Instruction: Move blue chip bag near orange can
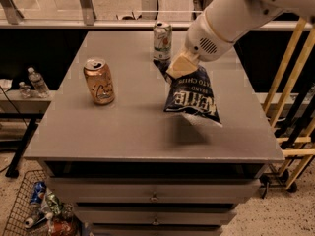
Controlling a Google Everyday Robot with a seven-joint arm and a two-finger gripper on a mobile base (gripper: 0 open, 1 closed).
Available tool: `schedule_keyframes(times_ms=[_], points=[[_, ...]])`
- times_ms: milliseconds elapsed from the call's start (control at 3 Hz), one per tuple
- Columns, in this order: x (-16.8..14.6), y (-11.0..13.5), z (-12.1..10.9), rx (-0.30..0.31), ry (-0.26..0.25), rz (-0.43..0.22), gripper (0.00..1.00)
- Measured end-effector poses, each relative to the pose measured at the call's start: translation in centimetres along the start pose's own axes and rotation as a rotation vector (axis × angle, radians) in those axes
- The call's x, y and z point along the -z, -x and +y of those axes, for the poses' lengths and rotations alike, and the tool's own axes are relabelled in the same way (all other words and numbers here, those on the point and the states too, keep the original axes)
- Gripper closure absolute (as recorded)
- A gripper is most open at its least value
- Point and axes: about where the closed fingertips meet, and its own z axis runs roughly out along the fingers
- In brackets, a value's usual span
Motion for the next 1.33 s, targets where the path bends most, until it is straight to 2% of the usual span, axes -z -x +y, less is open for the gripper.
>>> schedule_keyframes(times_ms=[333, 667, 1000, 1333], points=[[0.3, 0.4, 0.4, 0.082, 0.010, -0.020, 1.00], [0.3, 0.4, 0.4, 0.083, 0.010, -0.020, 1.00], [-0.3, 1.3, 0.9, 0.152, 0.011, -0.029, 1.00], [-0.8, 3.9, 2.1, 0.285, 0.006, -0.079, 1.00]])
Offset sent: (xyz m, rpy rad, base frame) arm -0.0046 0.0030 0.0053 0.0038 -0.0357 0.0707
